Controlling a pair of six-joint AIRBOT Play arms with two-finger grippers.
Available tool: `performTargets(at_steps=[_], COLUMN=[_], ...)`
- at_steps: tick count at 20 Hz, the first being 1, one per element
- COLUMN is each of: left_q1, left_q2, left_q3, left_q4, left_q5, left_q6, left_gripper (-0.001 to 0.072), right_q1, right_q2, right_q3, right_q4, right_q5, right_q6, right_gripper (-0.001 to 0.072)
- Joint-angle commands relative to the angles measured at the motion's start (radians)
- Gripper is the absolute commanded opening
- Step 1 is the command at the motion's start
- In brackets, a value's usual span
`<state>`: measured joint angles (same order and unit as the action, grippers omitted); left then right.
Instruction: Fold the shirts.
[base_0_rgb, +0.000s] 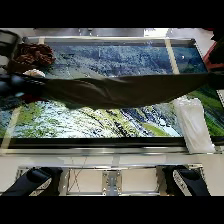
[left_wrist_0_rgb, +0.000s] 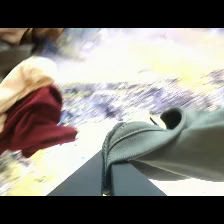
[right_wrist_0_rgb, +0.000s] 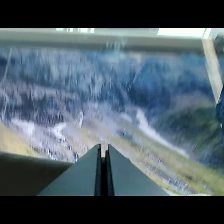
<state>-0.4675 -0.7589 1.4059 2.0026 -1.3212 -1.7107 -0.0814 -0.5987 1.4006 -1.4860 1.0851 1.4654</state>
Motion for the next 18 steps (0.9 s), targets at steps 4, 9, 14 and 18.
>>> performTargets(at_steps=[4, 9, 14, 18], left_q1=[0.000, 0.001, 0.092, 0.176], left_q2=[-0.020, -0.324, -0.675, -0.857], left_q3=[0.220, 0.086, -0.137, -0.122], left_q4=[-0.150, -0.016, -0.013, -0.016], left_q5=[-0.071, -0.087, 0.201, 0.343], left_q6=[0.066, 0.084, -0.029, -0.093], left_gripper=[0.0005, 0.0007, 0.0008, 0.0011], right_q1=[0.001, 0.001, 0.002, 0.002], right_q2=[0.004, -0.332, -0.702, -0.870], right_q3=[0.173, -0.019, -0.230, -0.240], right_q4=[0.034, 0.103, 0.210, 0.336], right_q5=[-0.035, -0.058, -0.362, -0.519], right_q6=[-0.002, -0.023, -0.037, -0.037], right_gripper=[0.0038, 0.0039, 0.0042, 0.0114])
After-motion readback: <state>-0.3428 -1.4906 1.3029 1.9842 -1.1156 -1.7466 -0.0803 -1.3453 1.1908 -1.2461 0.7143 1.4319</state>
